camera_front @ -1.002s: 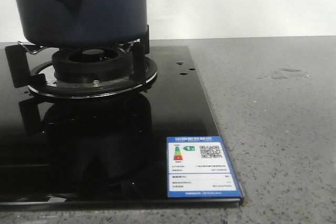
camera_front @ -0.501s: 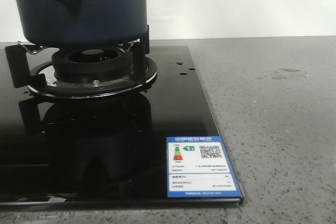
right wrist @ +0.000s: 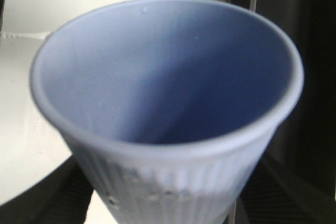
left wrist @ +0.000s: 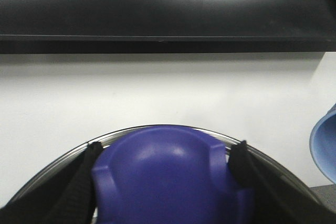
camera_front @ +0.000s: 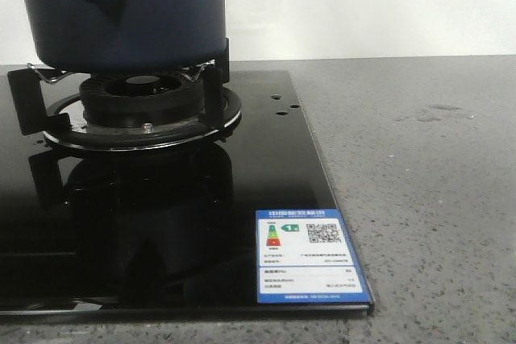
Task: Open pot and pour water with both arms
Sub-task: 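Tilt the cup over the open pot with right gripper to pour water, then carry the empty cup back and set it on the counter, open right gripper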
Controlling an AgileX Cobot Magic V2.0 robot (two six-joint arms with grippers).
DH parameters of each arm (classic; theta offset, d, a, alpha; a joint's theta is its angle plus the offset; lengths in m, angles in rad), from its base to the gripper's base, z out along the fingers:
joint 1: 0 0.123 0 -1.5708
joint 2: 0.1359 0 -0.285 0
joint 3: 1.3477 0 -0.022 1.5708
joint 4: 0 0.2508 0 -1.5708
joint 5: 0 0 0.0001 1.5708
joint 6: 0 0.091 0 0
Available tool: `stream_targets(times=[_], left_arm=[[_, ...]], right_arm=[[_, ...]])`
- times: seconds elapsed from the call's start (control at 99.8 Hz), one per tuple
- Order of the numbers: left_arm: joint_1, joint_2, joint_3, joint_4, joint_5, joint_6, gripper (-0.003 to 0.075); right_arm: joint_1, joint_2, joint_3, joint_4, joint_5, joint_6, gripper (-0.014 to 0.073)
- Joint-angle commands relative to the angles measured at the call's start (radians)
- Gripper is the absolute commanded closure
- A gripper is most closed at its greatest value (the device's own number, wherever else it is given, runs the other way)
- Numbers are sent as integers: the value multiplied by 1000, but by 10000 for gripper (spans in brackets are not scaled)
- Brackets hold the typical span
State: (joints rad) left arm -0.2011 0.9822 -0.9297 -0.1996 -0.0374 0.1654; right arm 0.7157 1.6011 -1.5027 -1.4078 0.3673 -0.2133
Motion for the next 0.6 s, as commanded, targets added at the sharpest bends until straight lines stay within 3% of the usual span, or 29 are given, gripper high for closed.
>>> stream_targets(times=[0.0,0.441,0.591], left_arm=[[3,-22,-33,-3,-108,-4,347],[3,-22,-33,-3,-108,-4,347],[3,-22,-33,-3,-108,-4,347]], right_arm=[[4,-47,-40,-38,-11,2,280],[4,-47,-40,-14,-4,10,280],[4,-47,-40,-1,30,195,280]])
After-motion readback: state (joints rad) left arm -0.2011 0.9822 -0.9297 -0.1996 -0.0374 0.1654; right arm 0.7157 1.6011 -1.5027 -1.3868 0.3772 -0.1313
